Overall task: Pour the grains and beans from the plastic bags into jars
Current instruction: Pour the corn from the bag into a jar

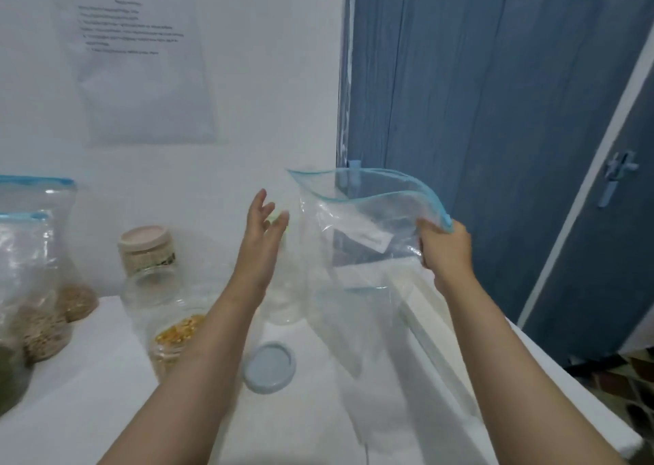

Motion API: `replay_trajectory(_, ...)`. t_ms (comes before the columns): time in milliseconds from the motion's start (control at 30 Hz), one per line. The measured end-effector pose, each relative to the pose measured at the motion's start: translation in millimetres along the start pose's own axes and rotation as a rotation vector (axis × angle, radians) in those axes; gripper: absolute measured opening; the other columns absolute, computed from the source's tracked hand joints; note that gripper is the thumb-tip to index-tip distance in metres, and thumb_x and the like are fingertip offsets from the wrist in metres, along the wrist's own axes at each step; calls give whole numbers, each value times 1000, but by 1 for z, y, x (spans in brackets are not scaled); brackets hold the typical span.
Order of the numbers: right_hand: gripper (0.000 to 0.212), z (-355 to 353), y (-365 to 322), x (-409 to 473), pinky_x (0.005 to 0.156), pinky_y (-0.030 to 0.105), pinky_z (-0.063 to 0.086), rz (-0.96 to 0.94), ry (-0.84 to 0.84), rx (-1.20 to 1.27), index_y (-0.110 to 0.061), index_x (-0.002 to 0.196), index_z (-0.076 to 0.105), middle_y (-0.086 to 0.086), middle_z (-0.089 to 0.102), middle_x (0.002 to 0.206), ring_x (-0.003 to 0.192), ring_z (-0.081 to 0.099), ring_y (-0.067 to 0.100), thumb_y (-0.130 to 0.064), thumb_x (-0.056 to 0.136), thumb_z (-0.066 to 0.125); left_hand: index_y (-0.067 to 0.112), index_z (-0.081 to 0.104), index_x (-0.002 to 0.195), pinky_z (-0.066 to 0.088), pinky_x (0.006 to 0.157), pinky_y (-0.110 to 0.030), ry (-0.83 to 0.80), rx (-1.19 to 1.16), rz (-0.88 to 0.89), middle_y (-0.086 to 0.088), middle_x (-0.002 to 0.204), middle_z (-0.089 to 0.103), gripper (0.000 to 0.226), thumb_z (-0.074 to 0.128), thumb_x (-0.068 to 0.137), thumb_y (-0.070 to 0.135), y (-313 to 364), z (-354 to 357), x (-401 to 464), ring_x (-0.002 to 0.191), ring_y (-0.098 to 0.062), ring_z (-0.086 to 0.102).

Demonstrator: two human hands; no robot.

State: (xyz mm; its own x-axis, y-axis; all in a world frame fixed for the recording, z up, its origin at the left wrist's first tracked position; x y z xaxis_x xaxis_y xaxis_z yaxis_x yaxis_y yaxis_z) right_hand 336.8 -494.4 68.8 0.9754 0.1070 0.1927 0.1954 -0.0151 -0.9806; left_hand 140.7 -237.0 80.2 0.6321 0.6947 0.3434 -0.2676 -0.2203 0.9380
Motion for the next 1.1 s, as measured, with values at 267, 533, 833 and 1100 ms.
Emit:
replay_trajectory(267, 11, -46, 106, 54, 33, 14, 24, 374, -130, 67, -12, 86, 56, 2, 46, 56, 31, 31, 6, -4, 92, 58, 25, 21, 156, 24, 118, -45, 9, 538, -106, -1, 155, 33, 68, 57, 98, 32, -103, 81, -9, 144, -21, 32)
replay_trajectory(533, 18, -46, 163, 74, 36, 15, 22, 424, -274, -55, -13, 76, 57, 5, 46, 55, 31, 32, 10, -3, 91, 54, 23, 39, 147, 32, 107, -35, 52, 701, -65, 3, 120, 58, 53, 59, 98, 28, -132, 96, -32, 116, -16, 55)
replay_trajectory(833, 67, -38, 182, 71, 62, 29, 50, 481, -329, 36, -26, 156, 18, 7, 69, 94, 67, 59, 21, -18, 100, 54, 45, 18, 152, 45, 100, -47, 5, 773, -346, -2, 106, 56, 72, 60, 93, 46, -177, 81, -60, 99, -21, 57)
replay_trajectory(1100, 95, -25, 149, 11, 66, 21, 56, 131, -729, -248, -60, 150, 12, -17, 35, 142, 76, 67, 15, -8, 92, 66, 31, 33, 150, 47, 96, -37, 62, 695, -537, -14, 135, 46, 61, 59, 95, 37, -172, 69, -98, 115, -25, 52)
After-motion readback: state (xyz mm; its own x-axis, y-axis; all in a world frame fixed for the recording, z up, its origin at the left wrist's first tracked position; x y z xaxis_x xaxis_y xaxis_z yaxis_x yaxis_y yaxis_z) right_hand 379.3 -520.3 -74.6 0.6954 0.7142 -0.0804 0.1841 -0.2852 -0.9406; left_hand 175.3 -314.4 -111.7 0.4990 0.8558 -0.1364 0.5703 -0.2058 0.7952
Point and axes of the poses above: each hand's wrist, its own x-axis towards the middle knuckle, its own z-axis out of the palm, y = z × x, the point moved 10 cm from there along x, towards the middle knuckle
